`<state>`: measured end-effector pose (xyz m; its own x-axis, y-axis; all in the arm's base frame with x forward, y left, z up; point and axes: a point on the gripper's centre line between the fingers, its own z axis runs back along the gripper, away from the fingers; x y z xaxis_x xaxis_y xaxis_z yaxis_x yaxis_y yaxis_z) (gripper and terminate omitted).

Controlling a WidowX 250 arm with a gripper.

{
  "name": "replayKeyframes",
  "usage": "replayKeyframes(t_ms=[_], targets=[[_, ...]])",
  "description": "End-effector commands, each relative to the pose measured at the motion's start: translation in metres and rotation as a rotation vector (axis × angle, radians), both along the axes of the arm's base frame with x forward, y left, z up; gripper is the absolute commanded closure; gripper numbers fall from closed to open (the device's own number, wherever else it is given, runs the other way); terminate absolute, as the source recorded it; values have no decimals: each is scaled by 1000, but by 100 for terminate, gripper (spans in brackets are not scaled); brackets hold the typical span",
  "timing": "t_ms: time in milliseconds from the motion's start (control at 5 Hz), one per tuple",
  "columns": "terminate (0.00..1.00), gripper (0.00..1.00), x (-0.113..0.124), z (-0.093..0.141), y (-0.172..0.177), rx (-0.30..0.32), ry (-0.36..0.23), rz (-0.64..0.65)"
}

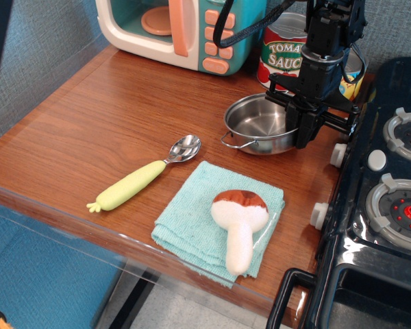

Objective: Place the pot right side to the table.

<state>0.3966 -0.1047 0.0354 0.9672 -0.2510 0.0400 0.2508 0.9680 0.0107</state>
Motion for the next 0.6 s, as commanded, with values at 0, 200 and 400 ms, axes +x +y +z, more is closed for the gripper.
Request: replayKeyframes(t_ms=[0,200,400], targets=[[0,0,-4,24,13,-24,-63,25],[0,0,-4,37,14,-38,-87,27],[0,0,-6,66,11,-48,-147,28]])
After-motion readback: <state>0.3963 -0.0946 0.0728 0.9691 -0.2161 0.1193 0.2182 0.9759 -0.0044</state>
